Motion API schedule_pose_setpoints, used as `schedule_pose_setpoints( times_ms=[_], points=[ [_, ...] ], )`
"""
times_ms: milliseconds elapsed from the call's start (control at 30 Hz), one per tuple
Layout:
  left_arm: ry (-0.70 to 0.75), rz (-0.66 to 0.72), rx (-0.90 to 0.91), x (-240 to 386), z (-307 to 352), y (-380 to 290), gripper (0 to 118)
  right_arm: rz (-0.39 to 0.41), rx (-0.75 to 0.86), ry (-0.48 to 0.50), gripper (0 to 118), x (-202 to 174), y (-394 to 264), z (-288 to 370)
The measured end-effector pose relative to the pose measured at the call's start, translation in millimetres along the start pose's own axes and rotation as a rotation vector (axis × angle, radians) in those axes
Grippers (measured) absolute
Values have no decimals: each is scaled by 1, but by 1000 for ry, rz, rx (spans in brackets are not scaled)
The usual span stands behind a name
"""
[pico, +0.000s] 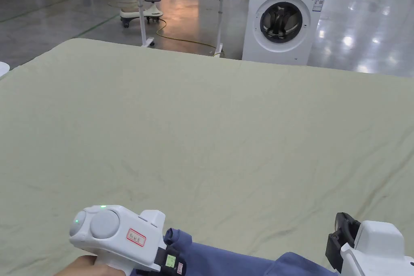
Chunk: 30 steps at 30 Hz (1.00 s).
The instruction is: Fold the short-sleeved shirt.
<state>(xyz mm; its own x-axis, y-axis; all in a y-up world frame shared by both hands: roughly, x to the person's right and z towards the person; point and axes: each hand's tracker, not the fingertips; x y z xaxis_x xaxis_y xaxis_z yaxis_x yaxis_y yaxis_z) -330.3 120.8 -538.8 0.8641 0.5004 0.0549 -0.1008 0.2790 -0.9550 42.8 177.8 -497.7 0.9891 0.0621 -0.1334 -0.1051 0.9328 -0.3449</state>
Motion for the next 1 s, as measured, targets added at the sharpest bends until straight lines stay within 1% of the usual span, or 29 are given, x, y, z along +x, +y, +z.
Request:
schedule_pose_setpoints(
  times_ms=[133, 200, 233, 300, 333, 367, 400, 433, 500, 533, 600, 700, 733, 800, 833, 900, 1000],
  points=[
    [42, -4, 10, 6, -14, -5, 3, 4, -11, -12, 1, 1, -2, 2],
    [41, -4, 10, 4, -15, -8, 4, 4, -18, -17, 1, 0, -3, 2],
    [37, 11, 18, 3, -14, -7, 10, 2, -21, -15, 1, 0, -3, 2],
    [8, 53, 28, -3, -9, -5, 25, 0, -22, -13, 1, -1, -3, 2],
    [-20, 59, 53, -2, -3, -5, 36, 1, -22, -12, 1, -2, -2, 2],
    [-43, 57, 68, 1, 2, -5, 50, 3, -23, -9, 1, -3, -2, 2],
    [-55, 48, 82, 4, 9, -5, 57, 5, -23, -7, 1, -4, -1, 3],
    [-72, 36, 99, 3, 19, -5, 57, 6, -22, -5, 1, -4, 0, 3],
    [-113, 35, 134, 5, 33, -4, 53, 11, -19, -2, 1, -5, 1, 4],
    [-133, 37, 150, 4, 41, -4, 47, 12, -17, -1, 1, -5, 2, 4],
    [-160, 38, 194, 2, 54, -5, 21, 14, -14, 1, 1, -5, 3, 6],
    [-127, 43, 218, -5, 55, -8, 16, 12, -9, -2, 1, -4, 5, 8],
    [-98, 31, 198, -7, 49, -9, 14, 11, -10, -1, 1, -4, 5, 8],
    [-13, 3, 157, -8, 35, -15, 7, 12, -10, -1, 1, -4, 4, 8],
    [11, -12, 130, -5, 27, -18, 6, 13, -12, -2, 1, -4, 4, 9],
    [7, -27, 80, -3, 12, -25, 5, 12, -14, -3, 1, -3, 3, 10],
    [-92, -35, 34, 5, -5, -36, 4, 15, -23, -4, 1, -2, 0, 10]
  ],
)
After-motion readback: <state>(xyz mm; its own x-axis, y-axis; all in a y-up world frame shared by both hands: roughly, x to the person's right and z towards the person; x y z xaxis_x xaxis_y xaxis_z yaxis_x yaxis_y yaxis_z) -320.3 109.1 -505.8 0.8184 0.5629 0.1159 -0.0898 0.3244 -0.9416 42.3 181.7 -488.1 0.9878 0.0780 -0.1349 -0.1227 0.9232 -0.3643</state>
